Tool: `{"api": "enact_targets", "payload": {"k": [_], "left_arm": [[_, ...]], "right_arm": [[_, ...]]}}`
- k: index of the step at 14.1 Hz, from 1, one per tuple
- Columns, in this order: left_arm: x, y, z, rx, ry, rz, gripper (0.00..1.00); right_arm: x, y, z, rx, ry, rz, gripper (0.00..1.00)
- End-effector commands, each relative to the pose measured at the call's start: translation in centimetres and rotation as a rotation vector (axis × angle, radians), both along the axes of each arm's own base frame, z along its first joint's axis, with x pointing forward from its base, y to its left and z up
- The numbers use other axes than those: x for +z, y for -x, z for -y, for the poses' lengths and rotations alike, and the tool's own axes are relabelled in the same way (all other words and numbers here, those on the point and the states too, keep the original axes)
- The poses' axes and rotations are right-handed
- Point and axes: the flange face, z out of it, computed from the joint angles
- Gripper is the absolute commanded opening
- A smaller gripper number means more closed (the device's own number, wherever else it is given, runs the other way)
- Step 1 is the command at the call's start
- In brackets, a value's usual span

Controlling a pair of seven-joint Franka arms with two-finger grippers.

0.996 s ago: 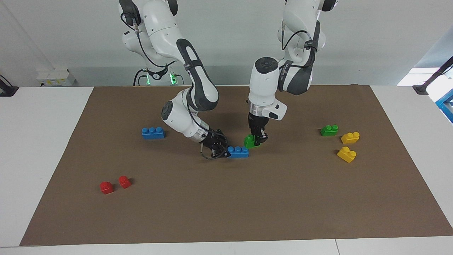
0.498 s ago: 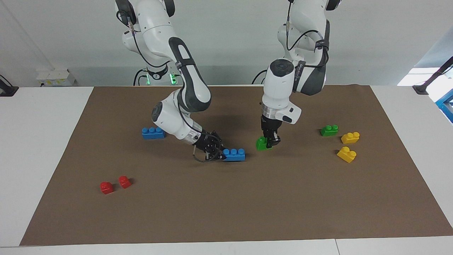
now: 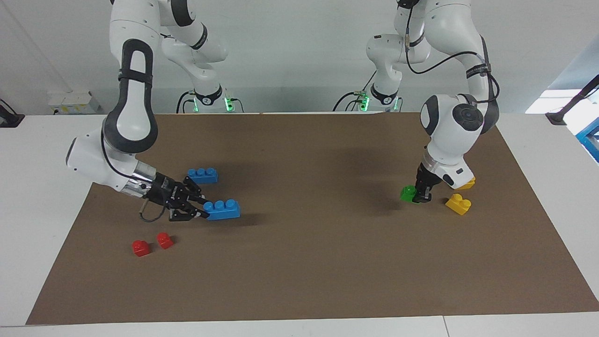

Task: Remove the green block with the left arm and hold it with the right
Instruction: 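Lower the green brick with the left gripper while the right gripper lowers blue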

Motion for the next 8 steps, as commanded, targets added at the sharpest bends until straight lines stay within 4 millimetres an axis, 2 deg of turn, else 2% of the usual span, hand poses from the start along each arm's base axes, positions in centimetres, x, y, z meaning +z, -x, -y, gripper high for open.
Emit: {"api": "enact_targets", "payload": {"k": [1, 3, 5, 8], "left_arm": [[-1.8, 1.3, -1.3, -0.058, 0.013, 0.031, 0.0], [-2.4, 1.3, -2.4, -0.075, 0.011, 0.05, 0.0], [-3.3, 1.1, -3.7, -0.09, 0.008, 0.041, 0.0], [-4.1, 0.6, -4.7, -0.076, 0.008, 0.067, 0.0]], "right_arm": [[-2.1, 0.5, 2.8, 0.024, 0.025, -0.008, 0.0], [-4.0, 0.8, 4.6, 0.021, 0.026, -0.016, 0.0], [-5.7, 1.5, 4.9, 0.034, 0.03, -0.023, 0.0], [-6.8, 2.8, 4.5, 0.035, 0.026, -0.052, 0.0]]}}
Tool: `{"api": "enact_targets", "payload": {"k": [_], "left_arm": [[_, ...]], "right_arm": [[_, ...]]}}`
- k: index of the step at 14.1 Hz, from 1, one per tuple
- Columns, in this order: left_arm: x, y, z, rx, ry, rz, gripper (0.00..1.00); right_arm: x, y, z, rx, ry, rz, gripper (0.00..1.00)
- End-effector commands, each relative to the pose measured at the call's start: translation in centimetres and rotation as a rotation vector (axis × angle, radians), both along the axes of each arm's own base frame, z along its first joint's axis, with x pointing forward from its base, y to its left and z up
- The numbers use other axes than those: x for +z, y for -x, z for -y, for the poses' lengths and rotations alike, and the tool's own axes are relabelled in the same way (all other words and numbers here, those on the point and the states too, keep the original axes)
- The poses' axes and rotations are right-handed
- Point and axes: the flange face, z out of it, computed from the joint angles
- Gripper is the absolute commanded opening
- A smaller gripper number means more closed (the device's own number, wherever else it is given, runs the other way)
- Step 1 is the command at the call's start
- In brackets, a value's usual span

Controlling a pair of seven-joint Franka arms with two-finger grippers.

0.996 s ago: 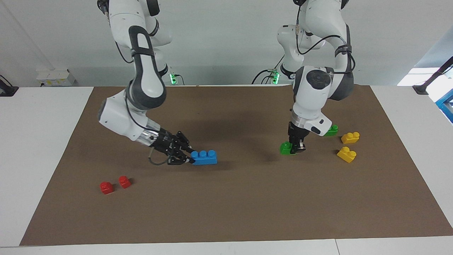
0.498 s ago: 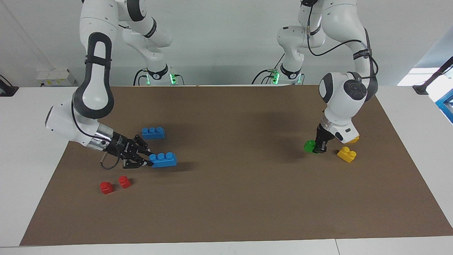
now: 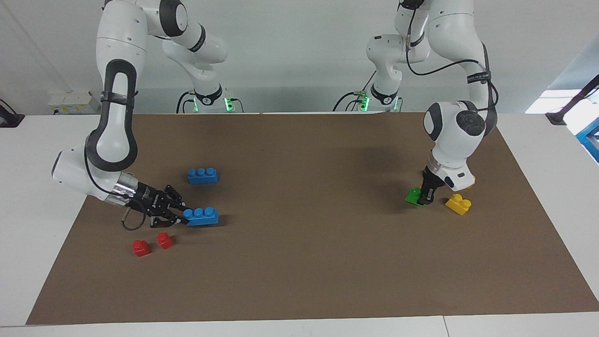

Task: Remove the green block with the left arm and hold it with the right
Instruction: 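Lower the green brick with the left gripper while the right gripper lowers blue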

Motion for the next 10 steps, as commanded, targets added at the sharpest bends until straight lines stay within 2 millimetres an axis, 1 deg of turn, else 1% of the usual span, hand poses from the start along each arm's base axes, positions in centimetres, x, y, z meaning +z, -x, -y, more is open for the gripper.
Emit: {"api": "enact_targets", "payload": {"k": [1, 3, 4, 6, 8, 10], "left_arm": [[-1.4, -0.1, -0.7, -0.005, 0.01, 0.022, 0.0], [-1.6, -0.2, -1.0, -0.012, 0.004, 0.03, 0.0], [-1.9, -0.2, -1.4, -0.021, 0.001, 0.026, 0.0], [-2.0, -0.2, -1.6, -0.031, -0.007, 0.029, 0.0], [-2.2, -0.3, -1.6, -0.067, -0.042, 0.029, 0.0], [-2.5, -0.3, -1.5, -0.09, -0.065, 0.025, 0.0]], "right_arm": [[-0.5, 1.3, -0.3, 0.024, 0.01, -0.01, 0.0], [-0.6, 1.4, -0.3, 0.022, 0.014, -0.019, 0.0], [-0.9, 1.6, -0.3, 0.034, 0.027, -0.028, 0.0], [-1.3, 2.2, 0.1, 0.036, 0.037, -0.045, 0.0], [-1.5, 2.7, 1.2, 0.019, 0.04, -0.052, 0.0], [-1.5, 2.8, 1.7, 0.02, 0.049, -0.055, 0.0]]}}
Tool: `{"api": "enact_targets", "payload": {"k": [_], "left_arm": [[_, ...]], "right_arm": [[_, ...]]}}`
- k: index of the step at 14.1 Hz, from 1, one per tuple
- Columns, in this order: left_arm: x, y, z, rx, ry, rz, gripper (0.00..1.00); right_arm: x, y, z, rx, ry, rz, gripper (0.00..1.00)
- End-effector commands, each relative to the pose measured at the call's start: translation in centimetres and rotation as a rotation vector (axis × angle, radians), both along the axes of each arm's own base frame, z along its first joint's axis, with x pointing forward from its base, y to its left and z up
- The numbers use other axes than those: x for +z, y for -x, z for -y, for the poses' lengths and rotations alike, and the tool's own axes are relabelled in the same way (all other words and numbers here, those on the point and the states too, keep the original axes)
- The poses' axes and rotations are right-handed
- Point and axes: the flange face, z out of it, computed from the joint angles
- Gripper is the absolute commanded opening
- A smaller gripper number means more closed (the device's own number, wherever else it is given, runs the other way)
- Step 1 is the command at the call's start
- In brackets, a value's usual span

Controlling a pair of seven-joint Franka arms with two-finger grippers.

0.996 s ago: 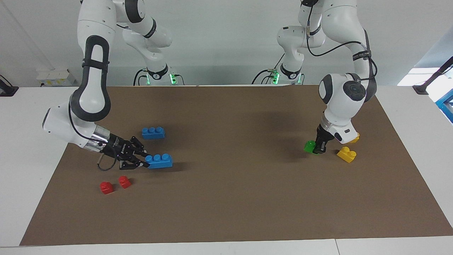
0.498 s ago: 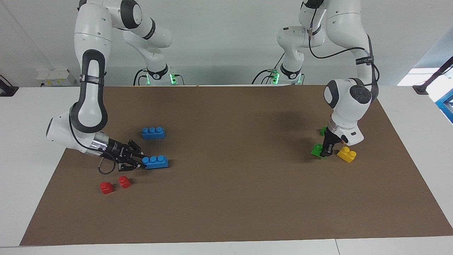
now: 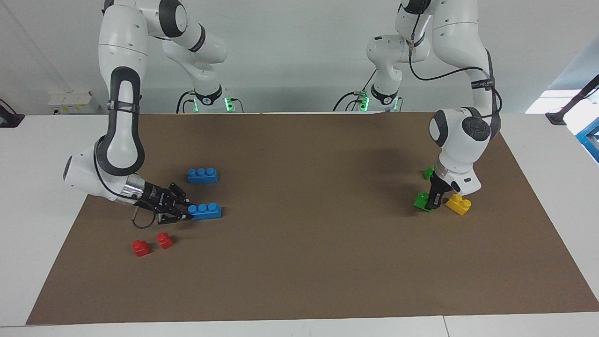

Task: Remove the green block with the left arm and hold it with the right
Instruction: 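Lower the green brick with the left gripper while the right gripper lowers blue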

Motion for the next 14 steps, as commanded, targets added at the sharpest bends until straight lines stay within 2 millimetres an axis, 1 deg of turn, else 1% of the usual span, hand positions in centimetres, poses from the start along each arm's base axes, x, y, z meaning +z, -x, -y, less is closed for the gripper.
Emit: {"api": "enact_targets", "payload": {"k": [1, 4, 5, 6, 7, 8, 9, 11, 12, 14], "left_arm": [[-0.7, 0.2, -0.1, -0.04, -0.025, 0.016, 0.0], [-0.7, 0.1, -0.3, -0.051, -0.036, 0.024, 0.0], [-0.7, 0.1, -0.3, -0.06, -0.037, 0.029, 0.04], [-0.7, 0.1, -0.4, -0.082, -0.039, 0.027, 0.43], [-0.7, 0.0, -0.4, -0.104, -0.042, 0.025, 0.99], [-0.5, -0.1, -0.6, -0.123, -0.044, 0.027, 1.0], [-0.2, -0.3, -1.4, -0.124, -0.046, 0.033, 1.0], [0.5, -0.5, -2.1, -0.132, -0.049, 0.043, 1.0], [1.0, -0.9, -2.5, -0.132, -0.051, 0.055, 1.0], [2.2, -1.5, -2.5, -0.131, -0.052, 0.076, 1.0]], "right_arm": [[0.2, 1.2, 1.5, 0.002, 0.029, -0.006, 0.0], [0.2, 1.3, 1.6, 0.022, 0.044, -0.009, 0.0], [0.5, 1.1, 1.6, 0.043, 0.056, -0.005, 0.0], [1.1, 0.7, 0.9, 0.056, 0.065, 0.003, 0.48], [2.1, 0.3, 0.6, 0.058, 0.073, 0.019, 0.88], [3.6, -0.3, -0.5, 0.071, 0.08, 0.037, 0.96], [5.6, -1.0, -1.3, 0.077, 0.099, 0.05, 0.99], [11.3, -1.8, -2.0, 0.084, 0.171, 0.059, 1.0], [14.7, -2.0, -2.2, 0.097, 0.19, 0.084, 1.0], [20.4, -2.0, -2.7, 0.133, 0.196, 0.144, 1.0]]}}
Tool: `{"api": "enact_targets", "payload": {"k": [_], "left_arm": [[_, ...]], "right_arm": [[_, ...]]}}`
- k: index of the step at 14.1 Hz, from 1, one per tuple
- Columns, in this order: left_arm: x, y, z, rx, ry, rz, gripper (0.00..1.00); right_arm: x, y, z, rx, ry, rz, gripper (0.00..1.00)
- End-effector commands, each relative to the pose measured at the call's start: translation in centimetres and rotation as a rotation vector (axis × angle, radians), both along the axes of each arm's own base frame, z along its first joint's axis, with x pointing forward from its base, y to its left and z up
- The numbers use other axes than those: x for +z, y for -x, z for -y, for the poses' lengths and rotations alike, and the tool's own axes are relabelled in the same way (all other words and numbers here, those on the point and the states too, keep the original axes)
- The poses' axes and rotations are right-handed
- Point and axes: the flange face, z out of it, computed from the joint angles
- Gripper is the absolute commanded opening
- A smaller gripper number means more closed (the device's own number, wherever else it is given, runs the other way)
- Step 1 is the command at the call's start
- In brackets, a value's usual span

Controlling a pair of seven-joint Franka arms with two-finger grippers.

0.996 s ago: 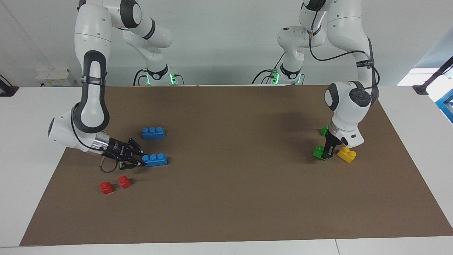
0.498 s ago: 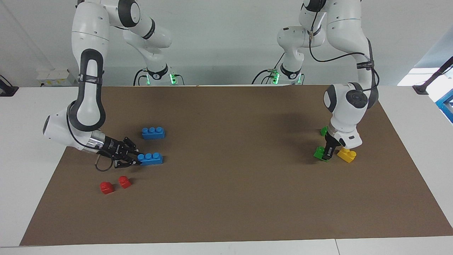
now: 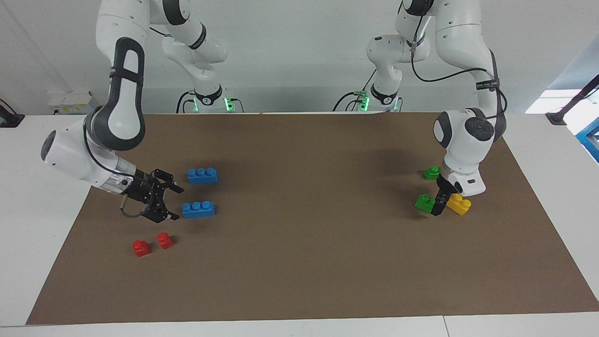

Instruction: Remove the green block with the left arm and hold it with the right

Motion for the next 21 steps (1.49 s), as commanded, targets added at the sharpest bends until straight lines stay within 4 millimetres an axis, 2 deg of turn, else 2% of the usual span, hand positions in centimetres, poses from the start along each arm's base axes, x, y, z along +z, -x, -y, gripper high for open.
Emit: {"api": "enact_targets", "payload": {"k": [1, 3, 7, 8, 10, 13, 14, 17, 21], "left_arm": [[2.5, -0.9, -0.3, -0.023, -0.016, 0.045, 1.0], [4.4, -1.6, -0.3, -0.04, -0.022, 0.061, 1.0], [8.7, -2.5, -0.5, -0.265, -0.064, -0.033, 1.0], [9.9, -2.7, -0.7, -0.352, -0.074, -0.059, 1.0], [12.5, -2.8, -0.9, -0.488, -0.087, -0.084, 1.0], [16.1, -2.2, -0.9, -0.604, -0.106, -0.08, 1.0], [17.3, -2.1, -1.0, -0.62, -0.11, -0.079, 1.0], [21.1, -1.0, -1.5, -0.695, -0.121, -0.077, 1.0], [26.2, 2.4, -1.6, -0.844, -0.137, -0.092, 1.0]], "right_arm": [[7.9, 0.6, 0.1, 0.048, 0.044, 0.067, 1.0], [11.9, 1.2, -1.0, 0.12, 0.117, 0.12, 1.0], [19.1, 3.9, -5.1, 0.59, 0.409, 0.338, 1.0], [20.6, 4.9, -5.4, 0.732, 0.461, 0.367, 1.0], [22.3, 6.2, -5.1, 0.994, 0.473, 0.392, 1.0], [22.2, 7.8, -4.5, 1.432, 0.481, 0.375, 1.0], [21.9, 8.2, -5.0, 1.508, 0.462, 0.369, 1.0], [20.8, 8.4, -4.9, 1.504, 0.451, 0.343, 1.0], [18.3, 7.1, -4.8, 1.419, 0.439, 0.29, 1.0]]}}
